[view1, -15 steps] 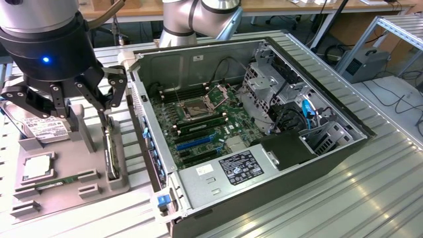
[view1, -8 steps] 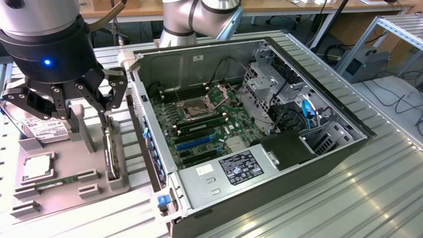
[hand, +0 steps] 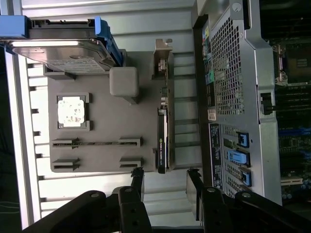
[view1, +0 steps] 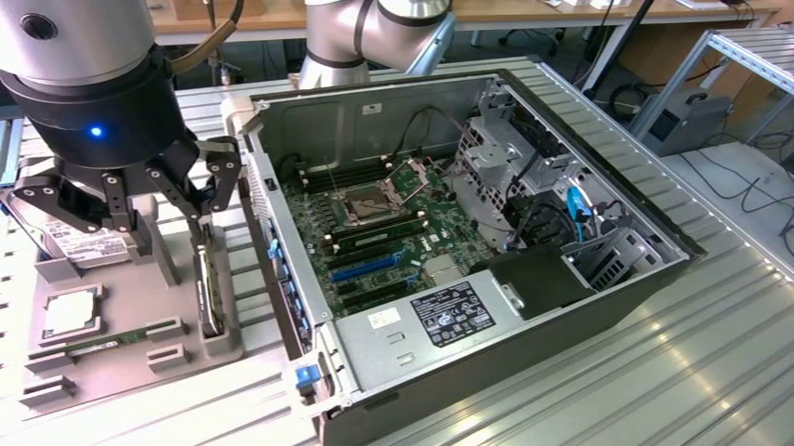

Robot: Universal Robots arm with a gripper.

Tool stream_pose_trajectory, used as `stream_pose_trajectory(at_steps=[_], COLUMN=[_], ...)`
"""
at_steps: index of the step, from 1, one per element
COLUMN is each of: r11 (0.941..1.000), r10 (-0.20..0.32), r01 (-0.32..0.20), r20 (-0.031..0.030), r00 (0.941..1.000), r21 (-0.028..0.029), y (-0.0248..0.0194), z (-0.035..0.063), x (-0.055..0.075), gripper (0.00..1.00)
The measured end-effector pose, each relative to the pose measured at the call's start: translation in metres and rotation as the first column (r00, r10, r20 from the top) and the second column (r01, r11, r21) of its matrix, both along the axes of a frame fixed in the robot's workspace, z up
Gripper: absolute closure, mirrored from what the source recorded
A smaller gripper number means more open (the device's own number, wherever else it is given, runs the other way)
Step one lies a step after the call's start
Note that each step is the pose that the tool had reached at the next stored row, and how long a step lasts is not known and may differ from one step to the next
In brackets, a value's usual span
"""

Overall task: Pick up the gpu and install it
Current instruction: 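Pick up the gpu and move the gpu toward the slot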

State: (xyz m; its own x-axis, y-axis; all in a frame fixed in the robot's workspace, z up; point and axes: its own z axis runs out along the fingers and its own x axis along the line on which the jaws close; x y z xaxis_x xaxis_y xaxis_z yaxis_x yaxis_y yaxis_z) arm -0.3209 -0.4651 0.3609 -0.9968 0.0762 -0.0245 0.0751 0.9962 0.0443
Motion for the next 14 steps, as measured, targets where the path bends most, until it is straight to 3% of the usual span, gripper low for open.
stream_pose_trajectory(at_steps=[14], r11=[1.0], r10=[0.0], r01=[0.0], r20=[0.0], r00=[1.0], r21=[0.0], y=[0.0], z=[-0.0035], x=[0.0], gripper=[0.52])
